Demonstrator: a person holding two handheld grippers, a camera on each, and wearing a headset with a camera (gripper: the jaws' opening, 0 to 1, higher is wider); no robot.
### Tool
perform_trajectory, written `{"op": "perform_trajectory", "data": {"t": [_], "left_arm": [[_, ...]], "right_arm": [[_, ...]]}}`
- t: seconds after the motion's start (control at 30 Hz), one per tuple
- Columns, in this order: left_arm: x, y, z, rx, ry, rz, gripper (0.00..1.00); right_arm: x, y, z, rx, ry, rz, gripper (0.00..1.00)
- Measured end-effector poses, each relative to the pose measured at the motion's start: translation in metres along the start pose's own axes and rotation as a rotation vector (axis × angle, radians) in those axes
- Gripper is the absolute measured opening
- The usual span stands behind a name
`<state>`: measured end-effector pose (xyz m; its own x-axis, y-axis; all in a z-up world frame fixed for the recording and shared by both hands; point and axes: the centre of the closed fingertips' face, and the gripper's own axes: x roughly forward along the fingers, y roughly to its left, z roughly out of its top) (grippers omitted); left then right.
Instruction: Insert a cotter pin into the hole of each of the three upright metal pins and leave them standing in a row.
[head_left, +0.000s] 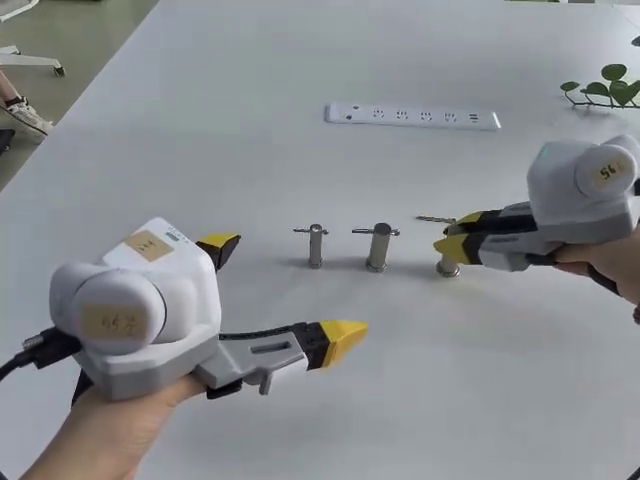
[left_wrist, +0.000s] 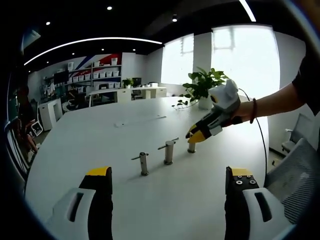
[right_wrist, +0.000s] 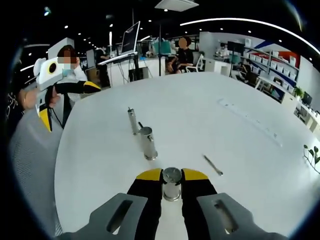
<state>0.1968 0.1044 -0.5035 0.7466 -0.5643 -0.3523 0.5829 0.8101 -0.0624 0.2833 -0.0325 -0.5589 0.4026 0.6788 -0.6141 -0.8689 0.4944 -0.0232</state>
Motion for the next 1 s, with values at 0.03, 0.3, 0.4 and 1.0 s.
{"op": "perform_trajectory", "data": {"t": [0.03, 0.3, 0.4, 1.0], "left_arm": [[-0.001, 0.0, 0.0, 0.001, 0.0, 0.001, 0.94], [-0.004, -0.002, -0.001, 0.004, 0.003, 0.0, 0.94], [-0.005, -0.002, -0.002, 0.001, 0.004, 0.003, 0.94], [-0.01, -0.002, -0.007, -0.009, 0.011, 0.005, 0.93]], "right_arm": [[0.0, 0.004, 0.0, -0.004, 0.0, 0.003, 0.08], [0.004, 0.022, 0.002, -0.001, -0.007, 0.02, 0.08], [0.006, 0.029, 0.004, 0.002, -0.014, 0.026, 0.08], [0.019, 0.05, 0.009, 0.005, -0.027, 0.034, 0.09]]}}
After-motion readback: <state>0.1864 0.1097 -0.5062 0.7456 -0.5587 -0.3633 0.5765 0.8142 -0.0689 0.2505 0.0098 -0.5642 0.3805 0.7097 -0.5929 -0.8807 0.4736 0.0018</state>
